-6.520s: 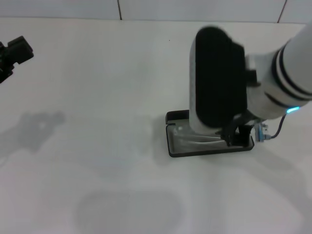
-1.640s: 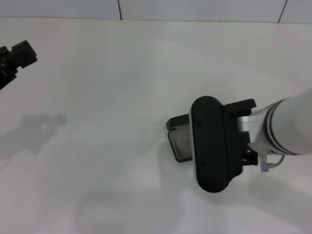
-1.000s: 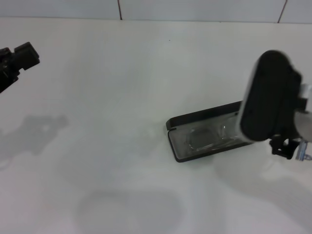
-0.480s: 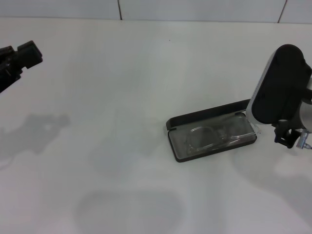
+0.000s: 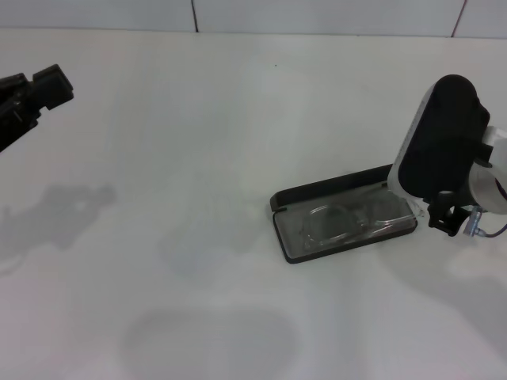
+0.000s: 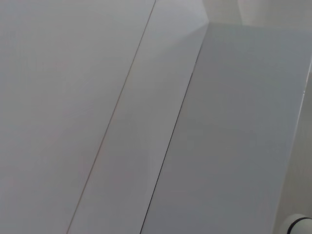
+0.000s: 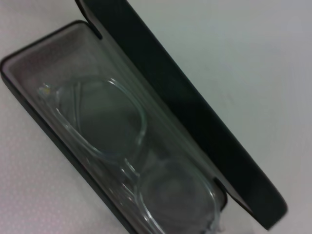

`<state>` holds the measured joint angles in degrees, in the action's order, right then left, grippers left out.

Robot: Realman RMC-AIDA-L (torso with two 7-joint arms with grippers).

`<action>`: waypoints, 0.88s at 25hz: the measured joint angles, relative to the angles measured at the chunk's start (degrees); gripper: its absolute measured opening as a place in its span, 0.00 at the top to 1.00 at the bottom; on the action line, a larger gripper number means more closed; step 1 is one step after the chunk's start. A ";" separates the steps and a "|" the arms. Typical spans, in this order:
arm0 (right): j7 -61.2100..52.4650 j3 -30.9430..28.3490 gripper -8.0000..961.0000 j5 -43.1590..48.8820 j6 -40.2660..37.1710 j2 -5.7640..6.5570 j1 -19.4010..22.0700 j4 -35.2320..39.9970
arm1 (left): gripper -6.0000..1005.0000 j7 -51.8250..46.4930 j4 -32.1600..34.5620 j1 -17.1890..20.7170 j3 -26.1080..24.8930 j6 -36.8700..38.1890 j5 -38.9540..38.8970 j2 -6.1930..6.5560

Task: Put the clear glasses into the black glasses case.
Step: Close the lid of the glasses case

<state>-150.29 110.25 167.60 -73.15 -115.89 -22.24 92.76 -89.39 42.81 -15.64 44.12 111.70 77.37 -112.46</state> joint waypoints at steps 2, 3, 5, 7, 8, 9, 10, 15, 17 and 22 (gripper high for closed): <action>0.26 -0.54 0.99 -0.88 0.59 0.05 -0.23 -0.85 | 0.89 0.00 0.00 0.00 0.00 0.00 0.03 0.00; 0.54 -0.85 0.99 -1.42 0.92 0.05 -0.31 -1.39 | 0.89 0.00 -0.01 0.00 0.00 -0.04 0.16 -0.08; 1.05 -1.43 0.99 -2.40 1.13 0.06 -0.51 -2.12 | 0.89 0.00 -0.01 0.00 0.00 -0.07 0.22 -0.14; 1.71 -2.15 0.99 -4.10 1.17 0.08 -0.81 -2.91 | 0.89 0.00 -0.01 -0.01 0.00 -0.08 0.24 -0.18; 2.02 -2.46 0.99 -4.82 1.18 0.10 -0.88 -3.16 | 0.89 0.00 -0.01 0.00 0.00 -0.09 0.24 -0.19; 2.45 -2.86 0.99 -5.62 1.23 0.11 -0.94 -3.31 | 0.89 0.00 -0.01 0.00 0.00 -0.10 0.24 -0.19; 2.79 -3.06 0.99 -6.09 1.27 0.11 -0.95 -3.38 | 0.89 0.00 -0.01 0.00 0.00 -0.10 0.24 -0.21; 3.69 -3.28 0.99 -7.40 1.41 0.10 -0.96 -3.45 | 0.89 0.00 -0.01 0.00 0.00 -0.10 0.24 -0.31; 3.85 -3.29 0.99 -7.70 1.46 0.06 -0.96 -3.46 | 0.89 0.00 -0.01 0.00 0.00 -0.10 0.24 -0.35; 3.98 -3.29 0.99 -8.80 1.55 0.13 -0.86 -3.02 | 0.89 0.00 -0.01 0.28 0.00 -0.10 0.24 -0.39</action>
<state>-146.31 106.96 158.81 -71.60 -115.76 -23.09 89.73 -89.39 42.80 -15.36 44.12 111.60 77.61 -112.85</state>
